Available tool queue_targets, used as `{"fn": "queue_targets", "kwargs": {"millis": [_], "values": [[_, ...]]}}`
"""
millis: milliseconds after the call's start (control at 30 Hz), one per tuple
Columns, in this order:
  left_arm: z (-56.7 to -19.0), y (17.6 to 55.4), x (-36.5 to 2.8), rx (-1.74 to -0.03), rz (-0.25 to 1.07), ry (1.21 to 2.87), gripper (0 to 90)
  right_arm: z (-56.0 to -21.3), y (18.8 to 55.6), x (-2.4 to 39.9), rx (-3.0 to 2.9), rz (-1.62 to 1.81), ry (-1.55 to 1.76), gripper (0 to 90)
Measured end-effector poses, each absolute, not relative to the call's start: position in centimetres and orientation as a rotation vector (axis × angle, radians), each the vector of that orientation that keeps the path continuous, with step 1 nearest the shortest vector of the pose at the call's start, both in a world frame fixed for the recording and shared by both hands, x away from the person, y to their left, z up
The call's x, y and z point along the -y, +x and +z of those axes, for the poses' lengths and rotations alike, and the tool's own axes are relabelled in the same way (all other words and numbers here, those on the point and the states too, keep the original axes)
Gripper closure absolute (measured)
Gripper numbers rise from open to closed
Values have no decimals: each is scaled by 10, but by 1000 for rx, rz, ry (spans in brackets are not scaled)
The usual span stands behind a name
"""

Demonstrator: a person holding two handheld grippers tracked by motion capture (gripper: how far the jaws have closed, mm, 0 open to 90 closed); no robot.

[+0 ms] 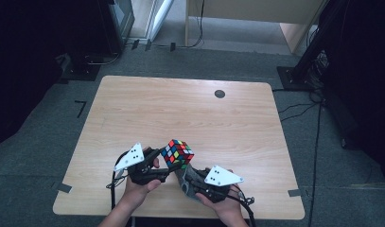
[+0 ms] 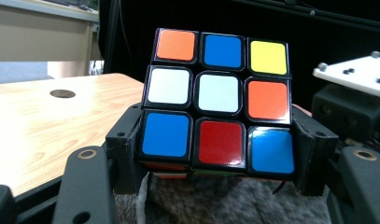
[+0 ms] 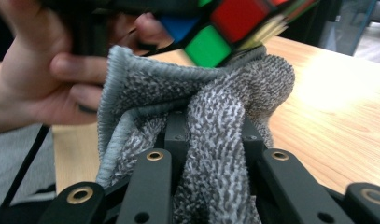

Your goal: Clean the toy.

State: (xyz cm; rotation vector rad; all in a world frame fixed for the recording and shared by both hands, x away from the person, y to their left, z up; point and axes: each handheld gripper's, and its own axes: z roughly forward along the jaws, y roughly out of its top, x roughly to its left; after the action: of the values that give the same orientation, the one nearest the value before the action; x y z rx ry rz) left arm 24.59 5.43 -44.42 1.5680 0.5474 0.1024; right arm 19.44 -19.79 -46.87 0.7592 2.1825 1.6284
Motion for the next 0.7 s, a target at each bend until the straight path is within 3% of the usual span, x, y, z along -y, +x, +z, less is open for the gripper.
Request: {"fn": "queue_targets", "kwargs": {"millis": [267, 533, 700], "values": [[-443, 243, -51, -531, 125, 1594, 343, -454, 199, 219, -2014, 1673, 851, 736], [-442, 248, -58, -563, 131, 1573, 343, -464, 193, 197, -2161, 1590, 723, 734], [-443, 250, -61, -596, 138, 1577, 343, -465, 210, 224, -2049, 1528, 950, 721]]}}
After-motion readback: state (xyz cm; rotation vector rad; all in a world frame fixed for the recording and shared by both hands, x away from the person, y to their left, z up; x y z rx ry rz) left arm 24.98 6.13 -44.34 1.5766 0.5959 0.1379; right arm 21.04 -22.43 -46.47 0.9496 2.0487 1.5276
